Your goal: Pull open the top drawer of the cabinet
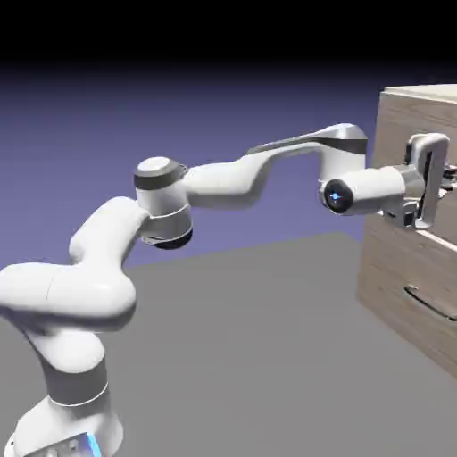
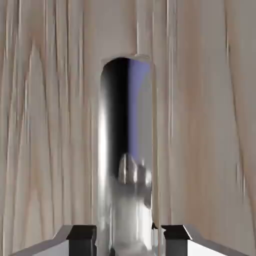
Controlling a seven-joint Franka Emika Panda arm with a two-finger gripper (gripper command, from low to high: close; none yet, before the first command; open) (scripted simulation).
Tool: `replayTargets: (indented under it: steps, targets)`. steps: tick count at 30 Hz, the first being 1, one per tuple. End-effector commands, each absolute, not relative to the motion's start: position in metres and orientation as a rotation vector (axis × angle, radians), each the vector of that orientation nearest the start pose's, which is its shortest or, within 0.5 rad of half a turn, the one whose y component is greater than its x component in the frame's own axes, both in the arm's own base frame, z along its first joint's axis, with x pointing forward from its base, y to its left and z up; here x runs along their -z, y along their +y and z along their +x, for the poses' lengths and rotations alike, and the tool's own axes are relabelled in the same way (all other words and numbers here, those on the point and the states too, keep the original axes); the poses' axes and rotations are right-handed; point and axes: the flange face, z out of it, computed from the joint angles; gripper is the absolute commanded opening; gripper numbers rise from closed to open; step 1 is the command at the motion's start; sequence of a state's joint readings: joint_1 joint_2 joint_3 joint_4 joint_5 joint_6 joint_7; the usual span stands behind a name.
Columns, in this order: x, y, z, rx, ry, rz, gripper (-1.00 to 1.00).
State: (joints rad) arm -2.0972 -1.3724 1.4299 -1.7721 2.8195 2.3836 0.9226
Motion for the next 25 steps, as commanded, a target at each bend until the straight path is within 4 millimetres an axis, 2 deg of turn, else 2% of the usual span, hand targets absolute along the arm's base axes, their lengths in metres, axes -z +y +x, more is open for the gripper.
replayTargets:
  steps: [1,10,21,22,23,25]
  targets:
    - [-0.474,-0.064,0.657,0.613,1.482,-0.615,-1.00]
    - [-0.474,-0.064,0.574,0.613,1.482,-0.615,-1.00]
    - [-0.474,-0.064,0.455,0.613,1.482,-0.615,-1.00]
    - [-0.474,-0.064,0.455,0.613,1.482,-0.615,1.00]
    - [-0.474,-0.064,0.455,0.613,1.482,-0.615,1.00]
    - [-0.474,-0.063,0.431,0.615,1.482,-0.616,1.00]
